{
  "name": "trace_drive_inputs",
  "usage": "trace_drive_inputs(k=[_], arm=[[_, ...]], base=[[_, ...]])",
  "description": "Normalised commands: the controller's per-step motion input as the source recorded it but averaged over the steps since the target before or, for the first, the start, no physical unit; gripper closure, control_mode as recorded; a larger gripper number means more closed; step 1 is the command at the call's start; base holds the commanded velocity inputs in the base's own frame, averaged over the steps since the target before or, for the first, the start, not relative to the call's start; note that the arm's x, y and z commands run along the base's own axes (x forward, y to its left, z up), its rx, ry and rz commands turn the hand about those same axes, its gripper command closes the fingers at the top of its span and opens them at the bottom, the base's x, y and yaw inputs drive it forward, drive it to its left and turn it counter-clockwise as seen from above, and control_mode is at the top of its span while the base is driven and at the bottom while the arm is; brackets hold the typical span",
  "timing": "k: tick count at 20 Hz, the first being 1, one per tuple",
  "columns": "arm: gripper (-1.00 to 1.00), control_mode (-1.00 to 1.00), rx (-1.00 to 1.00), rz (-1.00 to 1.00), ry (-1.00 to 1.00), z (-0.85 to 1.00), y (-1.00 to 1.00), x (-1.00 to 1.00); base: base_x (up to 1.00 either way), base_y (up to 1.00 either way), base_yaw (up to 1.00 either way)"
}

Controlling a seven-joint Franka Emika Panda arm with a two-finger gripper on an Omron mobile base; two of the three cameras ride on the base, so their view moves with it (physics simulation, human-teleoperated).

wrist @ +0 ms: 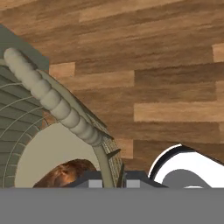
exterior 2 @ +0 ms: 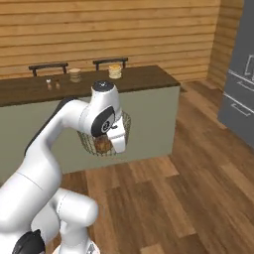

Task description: Open the cabinet, pick up the bread from the cabinet and place it in the basket. Then move the basket to the dining counter.

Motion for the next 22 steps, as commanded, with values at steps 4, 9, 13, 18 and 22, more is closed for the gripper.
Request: trace_drive_inputs(k=[4,9,13,18,22], arm=[[1.00,1.00,0.00,0.00,0.00,0.00,0.00,0.00],[1.00,1.00,0.00,0.00,0.00,0.00,0.00,0.00],[1.00,1.00,0.00,0.00,0.00,0.00,0.00,0.00],[1.00,1.00,0.00,0.00,0.00,0.00,0.00,0.00],[1.00,1.00,0.00,0.00,0.00,0.00,0.00,0.00]], base=[[1.00,-0.59,0.56],[0.90,-0.01,0.67],[0.72,0.87,0.48],[0.88,0.96,0.11],[0.85,0.64,-0.05]])
